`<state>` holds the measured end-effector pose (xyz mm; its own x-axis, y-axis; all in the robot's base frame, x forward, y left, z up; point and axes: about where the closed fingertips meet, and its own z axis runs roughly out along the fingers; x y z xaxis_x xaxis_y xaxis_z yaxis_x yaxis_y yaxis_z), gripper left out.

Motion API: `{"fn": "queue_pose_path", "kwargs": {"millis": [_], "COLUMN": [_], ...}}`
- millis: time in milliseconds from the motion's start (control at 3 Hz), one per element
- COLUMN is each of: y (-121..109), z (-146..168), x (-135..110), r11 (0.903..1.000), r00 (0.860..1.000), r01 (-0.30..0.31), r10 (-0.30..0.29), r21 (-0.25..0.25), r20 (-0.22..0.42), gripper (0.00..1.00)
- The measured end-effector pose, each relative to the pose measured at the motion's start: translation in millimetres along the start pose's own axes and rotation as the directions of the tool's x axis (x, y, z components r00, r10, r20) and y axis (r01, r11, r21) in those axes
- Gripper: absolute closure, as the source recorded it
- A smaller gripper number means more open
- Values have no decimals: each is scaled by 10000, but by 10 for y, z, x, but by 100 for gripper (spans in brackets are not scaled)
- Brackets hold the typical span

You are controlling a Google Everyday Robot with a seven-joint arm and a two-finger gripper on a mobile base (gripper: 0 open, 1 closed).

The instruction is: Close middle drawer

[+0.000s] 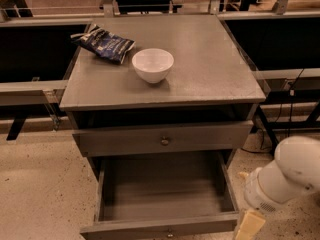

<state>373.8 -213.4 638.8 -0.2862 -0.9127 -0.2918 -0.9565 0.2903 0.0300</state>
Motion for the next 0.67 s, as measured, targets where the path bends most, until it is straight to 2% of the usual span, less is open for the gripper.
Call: {"fn": "queue_pose_path", "kwargs": {"millis": [333,667], "y": [168,77], "z": [763,1252], "x": [326,364], "r11": [9995,9966], "r00": [9987,9878], "r01": [300,825], "r10": [-297,-814], "r21": [-79,-26], "r20": [410,1327], "gripper": [0,0]}}
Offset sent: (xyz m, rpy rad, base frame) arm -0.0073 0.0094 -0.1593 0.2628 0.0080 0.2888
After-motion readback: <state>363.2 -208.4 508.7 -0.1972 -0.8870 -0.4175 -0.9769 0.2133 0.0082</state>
